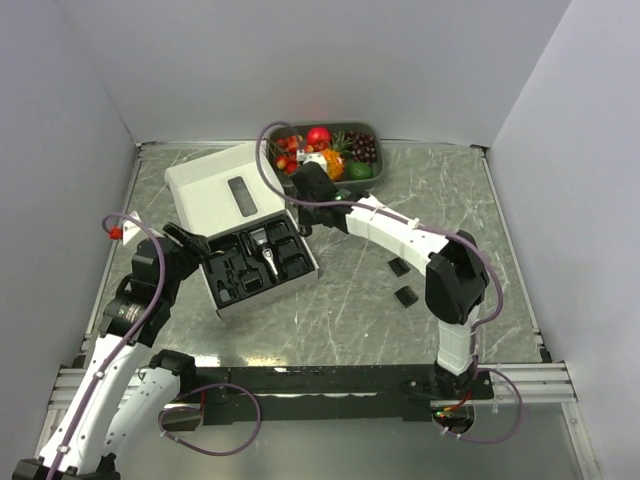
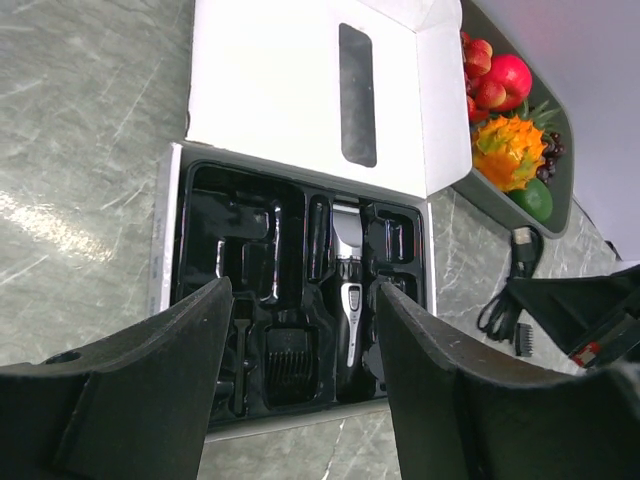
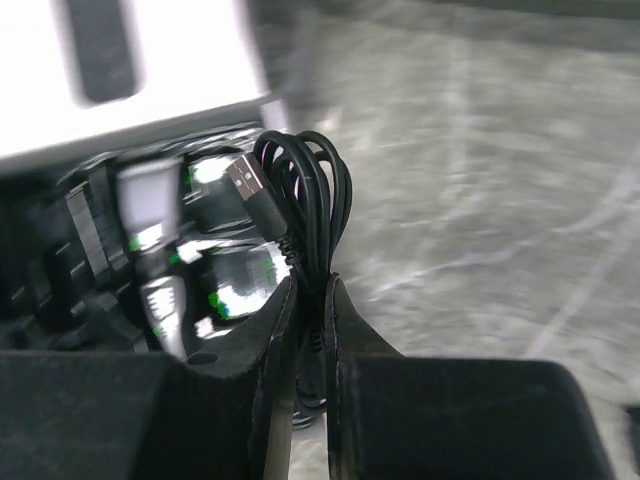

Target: Sort the hair-cutting tools

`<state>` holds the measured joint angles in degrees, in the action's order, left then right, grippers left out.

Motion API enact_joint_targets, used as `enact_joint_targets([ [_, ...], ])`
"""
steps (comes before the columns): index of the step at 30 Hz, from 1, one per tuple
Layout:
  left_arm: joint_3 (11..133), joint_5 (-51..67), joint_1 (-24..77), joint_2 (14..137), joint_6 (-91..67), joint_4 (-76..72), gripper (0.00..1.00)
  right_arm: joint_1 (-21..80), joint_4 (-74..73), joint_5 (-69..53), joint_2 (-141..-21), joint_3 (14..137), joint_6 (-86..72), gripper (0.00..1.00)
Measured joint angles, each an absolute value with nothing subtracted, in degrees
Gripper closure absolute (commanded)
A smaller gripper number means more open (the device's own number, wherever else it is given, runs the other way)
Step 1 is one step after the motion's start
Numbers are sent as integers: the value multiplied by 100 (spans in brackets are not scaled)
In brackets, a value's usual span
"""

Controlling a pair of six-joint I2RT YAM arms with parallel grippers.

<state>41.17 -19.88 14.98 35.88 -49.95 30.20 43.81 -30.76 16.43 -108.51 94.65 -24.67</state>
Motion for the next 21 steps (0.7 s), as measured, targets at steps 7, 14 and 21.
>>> enact_joint_targets([
  [7,4246,-2086,1503,3240,-4893,3328,35,4923,-2305,635,-10930,9480,-1999,86],
  [14,4300,-2134,1505,2932,-4812,3553,34,5022,-1723,-574,-11408,10033,-1151,86],
  [21,4309,-2198,1505,2779,-4751,3736,35,5039,-1680,-1343,-12304,11107,-443,82],
])
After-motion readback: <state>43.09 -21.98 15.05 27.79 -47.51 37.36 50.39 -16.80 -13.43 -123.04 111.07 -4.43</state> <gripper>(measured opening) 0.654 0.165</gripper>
